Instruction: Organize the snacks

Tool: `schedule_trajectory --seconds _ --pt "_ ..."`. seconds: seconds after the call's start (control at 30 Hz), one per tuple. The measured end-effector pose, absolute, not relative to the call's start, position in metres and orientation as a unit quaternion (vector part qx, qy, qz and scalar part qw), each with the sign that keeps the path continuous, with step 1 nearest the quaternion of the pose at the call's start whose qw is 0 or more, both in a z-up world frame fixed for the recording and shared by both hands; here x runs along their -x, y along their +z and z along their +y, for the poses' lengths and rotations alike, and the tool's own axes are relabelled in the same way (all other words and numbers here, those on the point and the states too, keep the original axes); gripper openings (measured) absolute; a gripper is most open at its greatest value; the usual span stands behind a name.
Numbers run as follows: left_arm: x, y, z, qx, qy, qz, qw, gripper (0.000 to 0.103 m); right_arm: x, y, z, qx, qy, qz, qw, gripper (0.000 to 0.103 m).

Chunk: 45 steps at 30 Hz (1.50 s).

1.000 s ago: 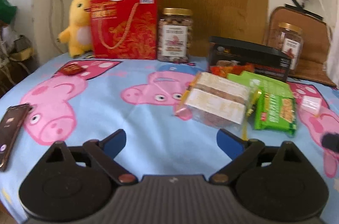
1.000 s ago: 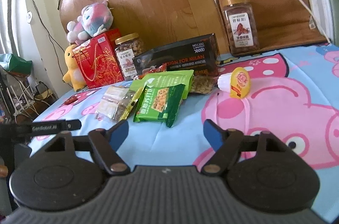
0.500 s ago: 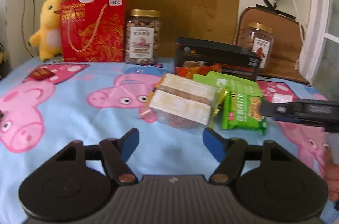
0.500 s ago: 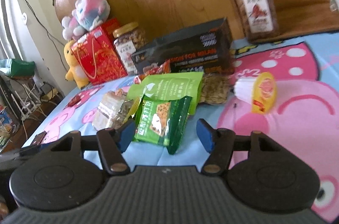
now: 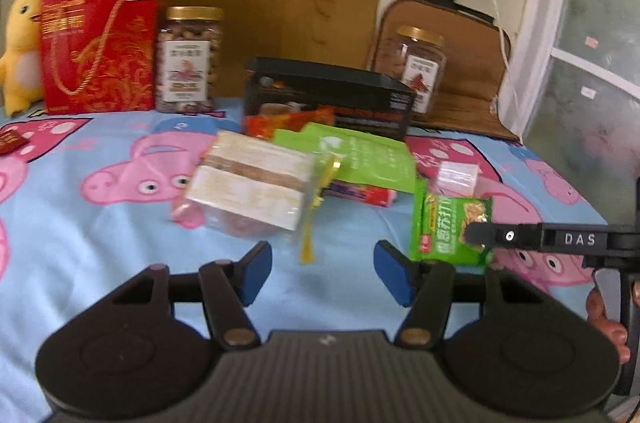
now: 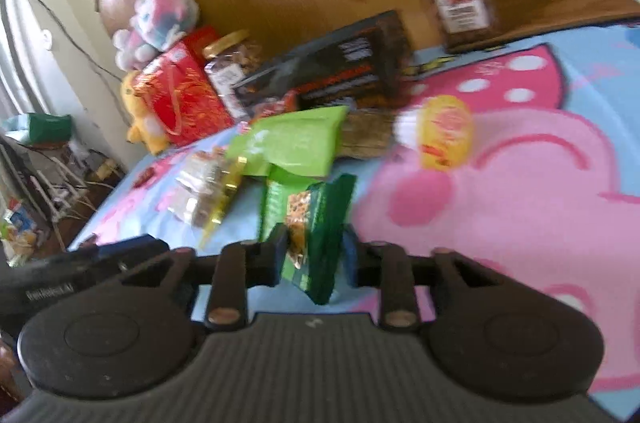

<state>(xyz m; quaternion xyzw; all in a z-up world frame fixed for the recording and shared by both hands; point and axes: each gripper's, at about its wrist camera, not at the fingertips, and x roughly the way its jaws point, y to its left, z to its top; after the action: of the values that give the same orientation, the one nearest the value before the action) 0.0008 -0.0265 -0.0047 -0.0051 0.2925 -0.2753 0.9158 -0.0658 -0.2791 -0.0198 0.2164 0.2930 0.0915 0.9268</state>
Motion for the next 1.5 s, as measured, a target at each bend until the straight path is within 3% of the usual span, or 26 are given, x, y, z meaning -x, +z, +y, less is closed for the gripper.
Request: schedule_trajectory --seconds 0.3,0.47,0.53,0.63,0.67,0.77,0.87,1.0,1.07,1.13,1.2,1.3,1.43,1.5 --pt "-0.002 0.016 -0.014 -0.009 -0.254 0.26 0.932 0.06 0.078 -0.004 -0.29 -0.229 0.061 0.212 0.948 0.04" --pt "-0.039 0.029 0.022 0.021 -0.208 0.255 0.944 0.061 0.048 -0.005 -0.249 -0.213 0.15 0.249 0.933 0.04" --pt "-0.058 0.026 0.032 0.042 -0.204 0.271 0.94 0.068 0.028 -0.011 -0.232 -0.217 0.177 0.273 0.921 0.041" --pt "-0.085 0.012 0.047 0.093 -0.217 0.304 0.923 0.069 -0.003 -0.018 -0.217 -0.239 0.184 0.296 0.906 0.043" --pt "-0.094 0.005 0.05 0.11 -0.22 0.316 0.916 0.067 -0.013 -0.021 -0.215 -0.25 0.181 0.302 0.902 0.043" --pt "-0.106 -0.017 0.052 0.148 -0.239 0.352 0.893 0.046 -0.038 -0.031 -0.21 -0.275 0.172 0.316 0.892 0.043" --pt "-0.099 -0.023 0.051 0.152 -0.255 0.339 0.893 0.044 -0.047 -0.027 -0.204 -0.283 0.196 0.31 0.886 0.034" --pt "-0.075 -0.011 0.054 0.127 -0.263 0.314 0.904 0.044 -0.022 0.005 -0.173 -0.164 0.23 0.267 0.921 0.023" --pt "-0.06 -0.009 0.063 0.121 -0.27 0.314 0.902 0.051 -0.008 0.015 -0.162 -0.106 0.247 0.244 0.932 0.019" --pt "-0.046 -0.011 0.079 0.13 -0.284 0.324 0.893 0.072 0.013 0.02 -0.151 -0.025 0.272 0.206 0.939 0.013" --pt "-0.028 -0.012 0.101 0.139 -0.29 0.322 0.89 0.077 0.034 0.015 -0.141 0.055 0.31 0.176 0.933 0.012" --pt "-0.011 -0.01 0.135 0.155 -0.268 0.326 0.893 0.078 0.053 0.001 -0.131 0.133 0.347 0.188 0.909 0.013" --pt "-0.014 0.004 0.163 0.189 -0.236 0.32 0.898 0.078 0.049 -0.006 -0.148 0.058 0.379 0.228 0.895 0.017" --pt "-0.019 0.009 0.166 0.193 -0.228 0.312 0.902 0.078 0.049 -0.006 -0.157 0.012 0.369 0.237 0.899 0.024"
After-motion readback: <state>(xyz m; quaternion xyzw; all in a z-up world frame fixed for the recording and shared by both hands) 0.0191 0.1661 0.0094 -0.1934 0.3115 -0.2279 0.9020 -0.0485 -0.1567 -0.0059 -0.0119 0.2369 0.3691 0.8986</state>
